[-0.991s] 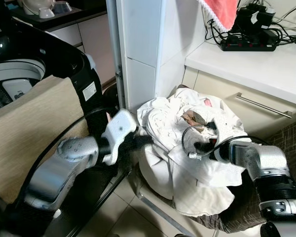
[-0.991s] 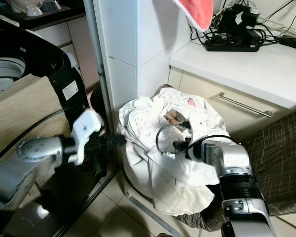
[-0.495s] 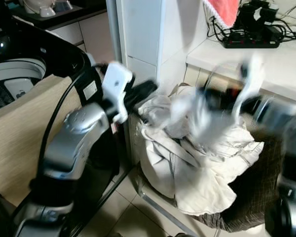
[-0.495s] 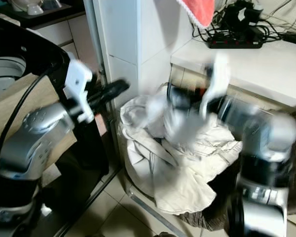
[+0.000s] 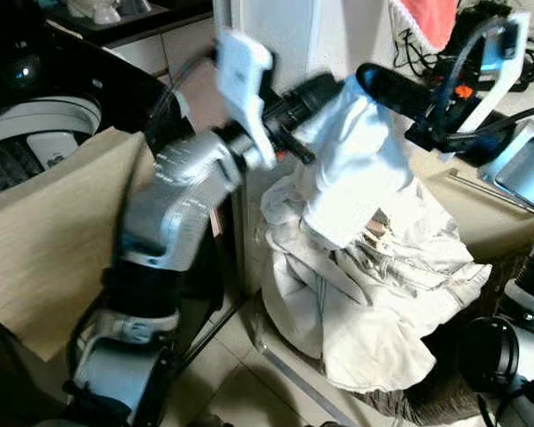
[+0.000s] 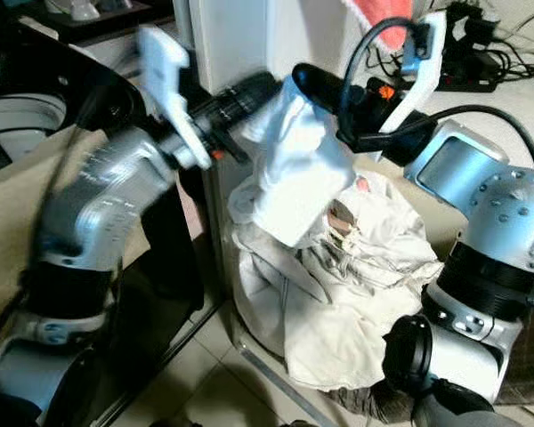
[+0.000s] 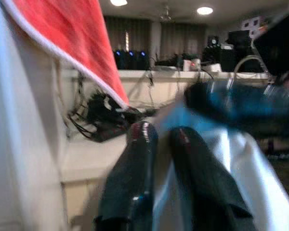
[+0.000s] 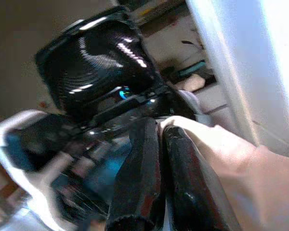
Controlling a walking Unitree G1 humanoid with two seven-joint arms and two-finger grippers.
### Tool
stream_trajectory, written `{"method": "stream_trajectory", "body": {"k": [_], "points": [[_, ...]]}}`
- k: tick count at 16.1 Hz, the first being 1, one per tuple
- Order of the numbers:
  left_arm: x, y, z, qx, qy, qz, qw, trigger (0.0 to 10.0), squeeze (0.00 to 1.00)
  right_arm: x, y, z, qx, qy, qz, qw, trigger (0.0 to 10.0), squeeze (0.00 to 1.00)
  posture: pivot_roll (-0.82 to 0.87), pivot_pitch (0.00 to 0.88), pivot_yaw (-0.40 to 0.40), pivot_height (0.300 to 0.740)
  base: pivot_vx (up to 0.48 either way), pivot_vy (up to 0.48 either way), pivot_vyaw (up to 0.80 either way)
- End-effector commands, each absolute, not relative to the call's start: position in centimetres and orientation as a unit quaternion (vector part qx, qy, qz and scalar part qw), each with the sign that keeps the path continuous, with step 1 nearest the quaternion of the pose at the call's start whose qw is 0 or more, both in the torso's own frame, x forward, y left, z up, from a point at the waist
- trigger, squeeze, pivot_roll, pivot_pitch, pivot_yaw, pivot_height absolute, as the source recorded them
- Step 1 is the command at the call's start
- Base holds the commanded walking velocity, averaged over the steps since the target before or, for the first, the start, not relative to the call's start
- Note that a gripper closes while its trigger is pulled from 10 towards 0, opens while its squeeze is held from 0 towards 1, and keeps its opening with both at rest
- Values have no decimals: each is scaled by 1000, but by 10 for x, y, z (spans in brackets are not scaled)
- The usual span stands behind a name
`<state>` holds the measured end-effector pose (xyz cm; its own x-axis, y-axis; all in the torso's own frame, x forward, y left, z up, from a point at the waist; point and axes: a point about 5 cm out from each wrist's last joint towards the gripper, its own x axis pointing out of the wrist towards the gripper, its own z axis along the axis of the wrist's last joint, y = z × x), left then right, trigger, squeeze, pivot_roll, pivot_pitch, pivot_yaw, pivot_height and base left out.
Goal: Clothes washing
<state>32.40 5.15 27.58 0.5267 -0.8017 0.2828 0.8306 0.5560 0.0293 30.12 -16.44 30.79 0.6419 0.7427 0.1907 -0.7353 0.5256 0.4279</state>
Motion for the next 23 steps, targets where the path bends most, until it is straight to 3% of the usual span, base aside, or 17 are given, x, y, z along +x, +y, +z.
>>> {"method": "stream_trajectory", "body": {"k": [1,2,5,7,8,10,12,16,21,23], "points": [[321,45,272,-55,-120,-490,862,10000,1000,296,-162,315,244,-7,437,866,0,0,-97,0,16,740,0,0,0],[317,41,262,-39,-98,-517,849,10000,0,294,-161,316,245,-7,438,865,0,0,-100,0,20,740,0,0,0],[309,36,240,-18,-62,-548,834,10000,0,291,-161,317,250,-11,442,861,0,0,-99,0,22,740,0,0,0],[307,39,243,-72,-64,-559,823,10000,0,289,-160,318,251,-10,444,860,0,0,-99,0,22,740,0,0,0],[307,41,245,-97,-67,-557,822,10000,1000,289,-160,317,251,-9,443,860,0,0,-99,0,22,740,0,0,0],[312,51,247,-122,-79,-535,833,10000,1000,288,-160,314,247,-1,441,863,0,0,-98,0,18,740,0,0,0],[322,81,241,-140,-92,-489,856,10000,1000,285,-161,307,240,14,439,866,0,0,-98,0,14,740,0,0,0],[313,101,246,-154,-91,-526,831,10000,1000,284,-164,300,238,28,436,867,0,0,-95,0,13,740,0,0,0],[301,75,247,-166,-73,-587,789,10000,1000,282,-157,295,228,38,449,863,0,0,-95,0,13,740,0,0,0],[303,69,245,-149,-68,-582,797,10000,1000,281,-155,295,228,38,451,862,0,0,-95,0,13,740,0,0,0]]}}
